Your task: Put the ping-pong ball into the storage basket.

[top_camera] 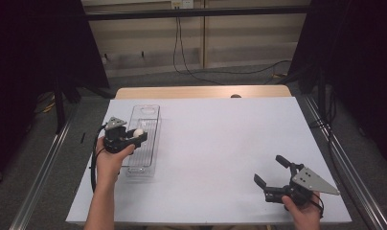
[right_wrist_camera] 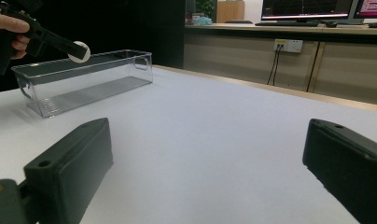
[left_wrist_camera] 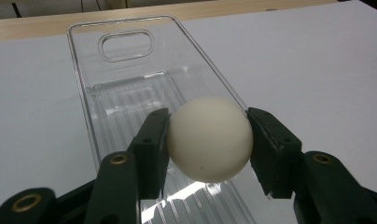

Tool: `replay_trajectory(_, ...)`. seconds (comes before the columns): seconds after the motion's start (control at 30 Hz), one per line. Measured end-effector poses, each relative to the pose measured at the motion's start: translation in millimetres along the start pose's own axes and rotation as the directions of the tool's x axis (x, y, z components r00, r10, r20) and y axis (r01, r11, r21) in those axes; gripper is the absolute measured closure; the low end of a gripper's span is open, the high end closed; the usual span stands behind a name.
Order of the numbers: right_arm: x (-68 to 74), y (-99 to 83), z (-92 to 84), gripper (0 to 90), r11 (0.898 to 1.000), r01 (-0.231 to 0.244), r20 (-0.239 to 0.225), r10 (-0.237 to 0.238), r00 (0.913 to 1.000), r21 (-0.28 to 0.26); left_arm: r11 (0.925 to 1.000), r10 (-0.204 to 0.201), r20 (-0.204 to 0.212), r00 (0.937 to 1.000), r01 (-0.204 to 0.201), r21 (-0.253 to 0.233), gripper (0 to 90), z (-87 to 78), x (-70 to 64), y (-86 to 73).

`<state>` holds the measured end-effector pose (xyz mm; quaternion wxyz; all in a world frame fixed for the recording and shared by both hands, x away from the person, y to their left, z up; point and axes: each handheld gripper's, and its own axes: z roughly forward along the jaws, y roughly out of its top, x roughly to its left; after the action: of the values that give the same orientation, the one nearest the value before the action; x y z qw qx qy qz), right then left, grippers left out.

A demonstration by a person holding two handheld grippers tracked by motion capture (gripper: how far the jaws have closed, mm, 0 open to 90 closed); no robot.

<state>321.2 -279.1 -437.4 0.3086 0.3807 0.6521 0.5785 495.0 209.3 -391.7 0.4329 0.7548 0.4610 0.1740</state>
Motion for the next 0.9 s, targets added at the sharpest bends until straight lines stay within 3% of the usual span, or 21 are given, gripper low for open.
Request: replay_trajectory(0.9, -0.6, -0.2, 0.7, 1.1, 1.0, 0.002, 0.0, -0.002, 1.0, -0.001, 0.9997, 0.007, -0.005, 1.0, -0.007, 0.026, 50.9, 4.8, 1.1, -4.7)
